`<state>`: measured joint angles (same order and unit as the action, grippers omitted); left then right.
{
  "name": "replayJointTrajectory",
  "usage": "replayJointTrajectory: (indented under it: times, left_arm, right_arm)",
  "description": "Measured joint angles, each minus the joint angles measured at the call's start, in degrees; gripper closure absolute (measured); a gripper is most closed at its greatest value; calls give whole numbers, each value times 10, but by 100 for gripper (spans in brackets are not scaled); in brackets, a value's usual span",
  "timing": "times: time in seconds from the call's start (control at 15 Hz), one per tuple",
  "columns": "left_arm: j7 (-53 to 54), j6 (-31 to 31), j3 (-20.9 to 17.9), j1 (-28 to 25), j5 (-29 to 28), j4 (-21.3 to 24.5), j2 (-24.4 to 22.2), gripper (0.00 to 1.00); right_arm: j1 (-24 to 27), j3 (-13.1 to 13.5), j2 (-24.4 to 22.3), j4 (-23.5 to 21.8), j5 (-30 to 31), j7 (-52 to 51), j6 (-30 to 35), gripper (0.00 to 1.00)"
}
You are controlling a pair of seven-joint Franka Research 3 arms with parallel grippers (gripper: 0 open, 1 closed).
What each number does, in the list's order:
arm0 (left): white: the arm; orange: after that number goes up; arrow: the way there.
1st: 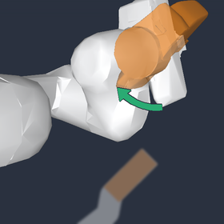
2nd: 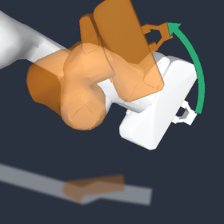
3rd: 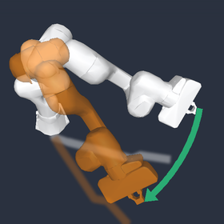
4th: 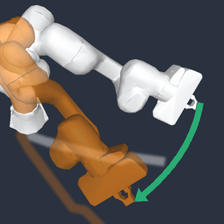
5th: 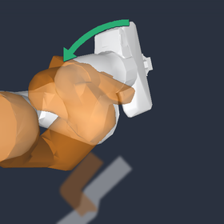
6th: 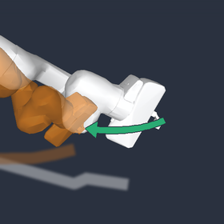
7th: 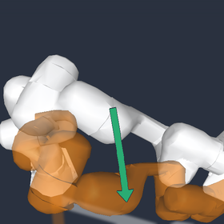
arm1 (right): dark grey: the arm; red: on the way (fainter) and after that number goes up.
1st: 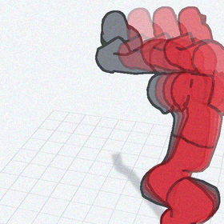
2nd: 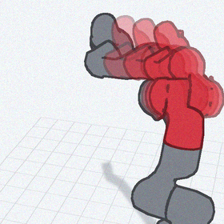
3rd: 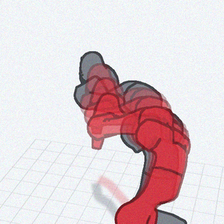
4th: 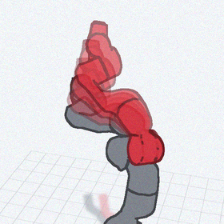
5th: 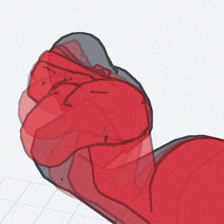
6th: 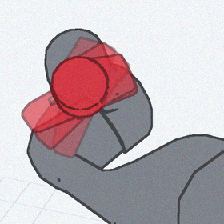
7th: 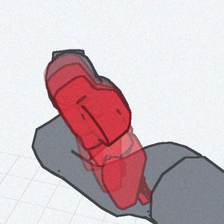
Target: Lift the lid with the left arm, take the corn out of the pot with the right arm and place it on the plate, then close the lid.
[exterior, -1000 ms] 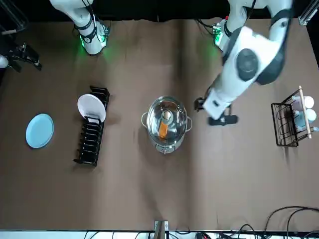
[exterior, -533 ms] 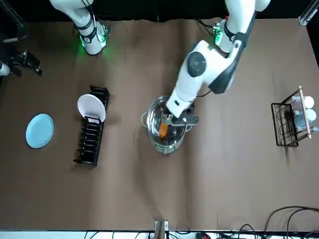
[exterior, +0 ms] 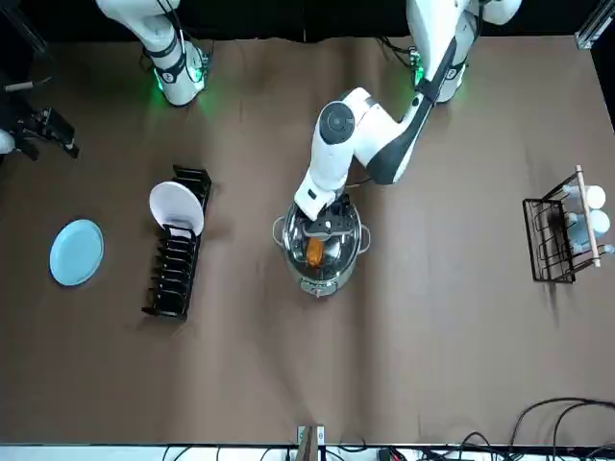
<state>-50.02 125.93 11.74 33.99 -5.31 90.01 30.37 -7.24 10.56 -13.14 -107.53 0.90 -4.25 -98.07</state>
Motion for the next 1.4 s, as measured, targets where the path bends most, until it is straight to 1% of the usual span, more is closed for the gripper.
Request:
replayJointTrajectory:
  times: [0.13, 0.27, 0.33, 0.4, 0.53, 0.67, 0.73, 0.8, 1.13, 1.2, 1.27, 1.33, 1.4]
  left_arm:
    - [-8, 0, -1, 5, 0, 0, 7, 0]
    - [-10, 0, -4, 6, 0, -1, 8, 5]
    - [-10, 0, -7, 6, 0, -3, 8, 5]
    - [-10, 0, -10, 6, 0, -5, 9, 10]
    - [-10, 0, -16, 6, 0, -11, 9, 11]
    - [-10, 0, -19, 6, 0, -14, 9, 27]
    - [-10, 0, -19, 7, 0, -14, 9, 27]
    - [-10, 0, -19, 9, 0, -14, 9, 29]
    - [-10, -5, -22, 19, -1, -14, 9, 30]
    - [-10, -10, -22, 19, -1, -14, 9, 33]
    - [-10, -16, -23, 19, -3, -15, 8, 41]
    - [-10, -19, -24, 18, -3, -16, 8, 45]
    - [-10, -19, -24, 19, -3, -16, 8, 46]
  right_arm:
    - [0, 0, 1, 0, 0, 0, -2, 0]
    - [1, 1, 2, 0, 0, 0, -3, 0]
    - [1, 1, 2, 0, 0, 0, -3, 0]
    - [1, 1, 2, 0, 0, 0, -4, 0]
    - [1, 1, 2, 0, 0, 0, -4, 0]
    - [5, 2, 3, 0, 0, 0, -11, 0]
    - [10, 3, 3, -1, 0, 0, -18, 0]
    - [13, 4, 5, -1, 0, 0, -22, 0]
    - [16, 4, 17, -1, -1, 0, -28, 0]
    - [16, 3, 20, -2, -1, 0, -28, 0]
    - [15, 2, 24, -2, -1, 0, -28, 0]
    - [15, 2, 27, -2, -1, 0, -29, 0]
    - [15, 2, 29, -2, -1, 0, -29, 0]
